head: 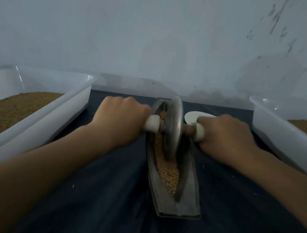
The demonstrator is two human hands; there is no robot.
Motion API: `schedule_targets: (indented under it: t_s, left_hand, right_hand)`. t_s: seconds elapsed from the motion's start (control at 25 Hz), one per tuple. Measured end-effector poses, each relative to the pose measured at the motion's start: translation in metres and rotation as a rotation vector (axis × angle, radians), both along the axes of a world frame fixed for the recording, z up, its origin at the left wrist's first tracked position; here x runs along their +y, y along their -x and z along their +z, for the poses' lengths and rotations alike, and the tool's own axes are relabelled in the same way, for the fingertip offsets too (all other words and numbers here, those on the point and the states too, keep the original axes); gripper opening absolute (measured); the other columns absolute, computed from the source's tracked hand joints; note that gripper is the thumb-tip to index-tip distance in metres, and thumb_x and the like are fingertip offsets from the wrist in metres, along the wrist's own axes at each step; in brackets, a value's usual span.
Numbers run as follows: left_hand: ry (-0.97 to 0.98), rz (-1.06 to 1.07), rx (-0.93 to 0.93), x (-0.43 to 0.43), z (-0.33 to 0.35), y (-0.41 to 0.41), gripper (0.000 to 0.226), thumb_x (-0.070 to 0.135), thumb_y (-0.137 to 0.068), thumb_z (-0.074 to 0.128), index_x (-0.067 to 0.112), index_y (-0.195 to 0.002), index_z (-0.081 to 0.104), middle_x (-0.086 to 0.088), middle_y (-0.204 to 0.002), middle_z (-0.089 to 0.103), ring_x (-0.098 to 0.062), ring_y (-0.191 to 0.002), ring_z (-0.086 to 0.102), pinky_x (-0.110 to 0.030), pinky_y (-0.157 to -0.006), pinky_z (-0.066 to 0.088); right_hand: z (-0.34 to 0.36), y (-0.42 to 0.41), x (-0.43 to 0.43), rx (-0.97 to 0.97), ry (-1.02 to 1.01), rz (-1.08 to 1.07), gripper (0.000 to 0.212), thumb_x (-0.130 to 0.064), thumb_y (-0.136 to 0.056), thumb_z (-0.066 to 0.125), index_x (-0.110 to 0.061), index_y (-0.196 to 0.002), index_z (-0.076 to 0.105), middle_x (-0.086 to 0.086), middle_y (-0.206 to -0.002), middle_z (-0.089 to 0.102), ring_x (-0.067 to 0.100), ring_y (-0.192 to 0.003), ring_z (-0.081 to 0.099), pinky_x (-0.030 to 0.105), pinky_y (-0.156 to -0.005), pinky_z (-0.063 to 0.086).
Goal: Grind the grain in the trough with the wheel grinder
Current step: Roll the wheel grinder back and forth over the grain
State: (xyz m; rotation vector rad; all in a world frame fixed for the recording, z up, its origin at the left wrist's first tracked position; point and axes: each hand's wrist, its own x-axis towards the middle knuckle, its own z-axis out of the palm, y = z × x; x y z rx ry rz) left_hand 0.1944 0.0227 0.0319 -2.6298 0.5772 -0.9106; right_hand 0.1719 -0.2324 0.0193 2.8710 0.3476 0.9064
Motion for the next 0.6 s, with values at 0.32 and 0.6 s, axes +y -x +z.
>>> schedule_targets:
  t_s: [0.32, 0.6]
  left_hand:
    - [0.194, 0.004, 0.049, 0.004, -0.02, -0.019, 0.019, 0.044, -0.082, 0.061, 0.028, -0.081, 0.051, 0.007, -0.062, 0.04, -0.024, -0.056, 0.049, -0.03, -0.051, 0.033]
    - [0.173, -0.08, -0.026, 0.017, -0.028, -0.009, 0.018, 0.046, -0.079, 0.056, 0.031, -0.079, 0.045, 0.01, -0.058, 0.034, -0.017, -0.048, 0.033, -0.024, -0.046, 0.017]
  right_hand:
    - [0.016, -0.014, 0.014, -0.054, 0.19, -0.057, 0.022, -0.042, -0.078, 0.067, -0.029, -0.075, 0.049, -0.01, -0.059, 0.04, 0.016, -0.05, 0.041, 0.022, -0.047, 0.018]
    - [0.02, -0.014, 0.008, 0.09, 0.184, 0.01, 0.017, -0.042, -0.079, 0.066, -0.032, -0.075, 0.053, -0.011, -0.062, 0.05, 0.013, -0.053, 0.05, 0.025, -0.045, 0.034]
